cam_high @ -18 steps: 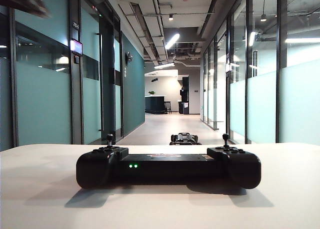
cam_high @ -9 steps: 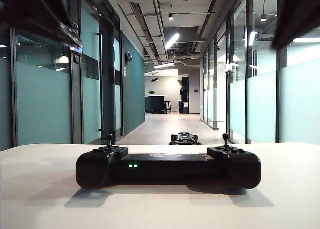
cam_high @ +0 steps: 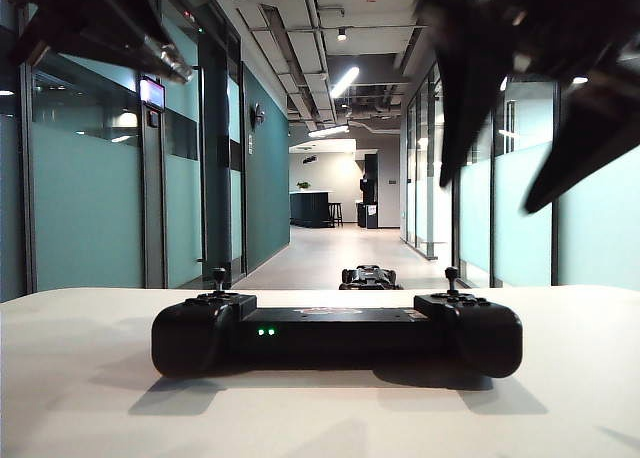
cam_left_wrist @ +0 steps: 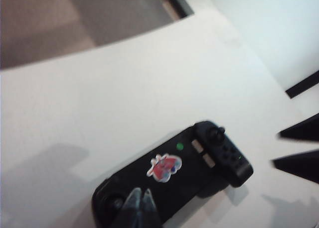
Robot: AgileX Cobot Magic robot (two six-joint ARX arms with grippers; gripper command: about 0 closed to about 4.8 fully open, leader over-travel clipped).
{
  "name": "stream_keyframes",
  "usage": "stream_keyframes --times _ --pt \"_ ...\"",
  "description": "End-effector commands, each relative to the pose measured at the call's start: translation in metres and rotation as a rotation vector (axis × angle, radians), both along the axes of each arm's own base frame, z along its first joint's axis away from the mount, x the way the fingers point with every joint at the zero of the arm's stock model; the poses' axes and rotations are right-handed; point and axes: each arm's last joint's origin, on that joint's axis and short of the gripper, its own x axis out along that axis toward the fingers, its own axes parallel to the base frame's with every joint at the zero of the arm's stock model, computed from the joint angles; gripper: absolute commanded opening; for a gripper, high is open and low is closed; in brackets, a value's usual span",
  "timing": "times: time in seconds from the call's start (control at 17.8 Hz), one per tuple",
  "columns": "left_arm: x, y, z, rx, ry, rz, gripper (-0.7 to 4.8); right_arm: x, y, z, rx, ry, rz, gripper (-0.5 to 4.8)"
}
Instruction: Push the left joystick on the remote control sitting on the white table forward to make the robot dog walk in a straight line until it approaches the door.
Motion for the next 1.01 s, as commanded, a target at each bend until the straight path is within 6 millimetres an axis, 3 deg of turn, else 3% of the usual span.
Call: stream_keyframes --times 0.06,0.28,1.01 --pt "0.001 -0.001 0.004 -0.015 -0.04 -0.01 -0.05 0.012 0.006 -0.009 -0.071 0.116 -0.02 3.46" --pt "0.001 -0.001 0.004 -0.017 -0.043 -0.011 -0.05 0.027 0.017 -0.018 -0.123 0.187 -0.018 3.46" --pt "0.001 -0.001 0.005 -0.014 -0.051 -0.026 -0.05 0.044 0.031 -0.053 -0.165 0.266 0.0 3.37"
